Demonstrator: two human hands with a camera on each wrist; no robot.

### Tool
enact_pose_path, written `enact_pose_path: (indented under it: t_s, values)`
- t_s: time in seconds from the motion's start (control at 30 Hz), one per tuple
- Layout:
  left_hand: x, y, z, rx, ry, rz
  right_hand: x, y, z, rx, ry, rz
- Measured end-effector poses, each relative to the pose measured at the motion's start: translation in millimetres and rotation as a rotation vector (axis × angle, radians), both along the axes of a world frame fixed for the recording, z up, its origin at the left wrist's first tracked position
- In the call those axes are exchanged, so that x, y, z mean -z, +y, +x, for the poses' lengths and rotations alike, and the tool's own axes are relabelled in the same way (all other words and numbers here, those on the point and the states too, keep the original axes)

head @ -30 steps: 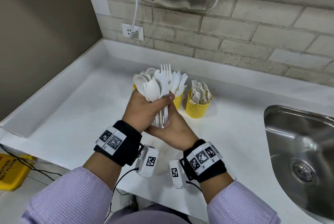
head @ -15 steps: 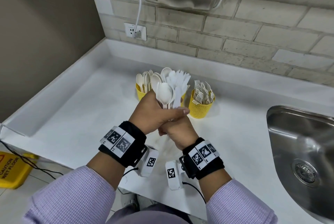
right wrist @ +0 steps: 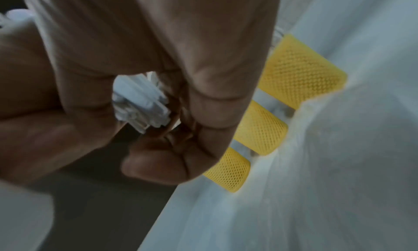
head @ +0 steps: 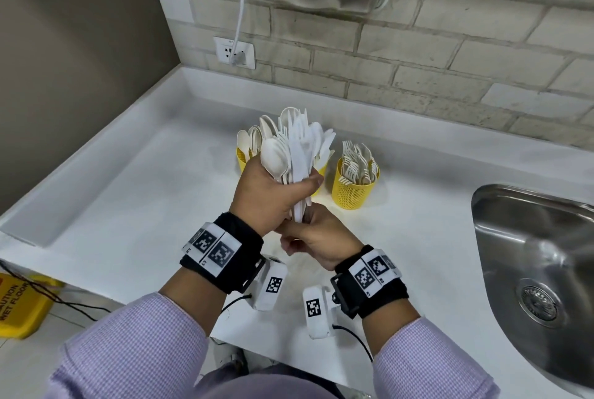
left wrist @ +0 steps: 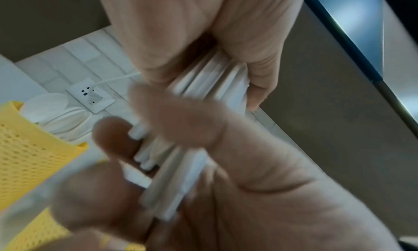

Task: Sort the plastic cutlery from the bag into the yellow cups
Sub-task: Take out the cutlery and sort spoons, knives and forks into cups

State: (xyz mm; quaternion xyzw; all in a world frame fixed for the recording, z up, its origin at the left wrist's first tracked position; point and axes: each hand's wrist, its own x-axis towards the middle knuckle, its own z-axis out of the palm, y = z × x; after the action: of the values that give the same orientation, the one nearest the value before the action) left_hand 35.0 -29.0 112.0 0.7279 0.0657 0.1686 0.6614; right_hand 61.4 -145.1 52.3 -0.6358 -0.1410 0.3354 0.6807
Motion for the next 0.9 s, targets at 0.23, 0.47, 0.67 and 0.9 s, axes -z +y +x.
enact_pose_path:
  t_s: [0.23,0.47,0.67,0.9]
  values:
    - [15.2,-8.8,4.7,0.064,0.034,0.06,1.5,4.3,6.2,0.047,0.174,0.011]
    - [-3.0,-7.0,4.8,0.01,-0.058,0.013,-4.8,-3.6,10.7,0.107,0.448,0.53]
    - [3.4,-15.5,5.6,0.04,-0.065,-0.058,-24.7,-0.2,15.4,0.216,0.597,0.63]
    - [19.6,-21.0,5.3,-0.01,-0.049,-0.09,-17.7,8.7,24.4,0.357,0.564,0.516]
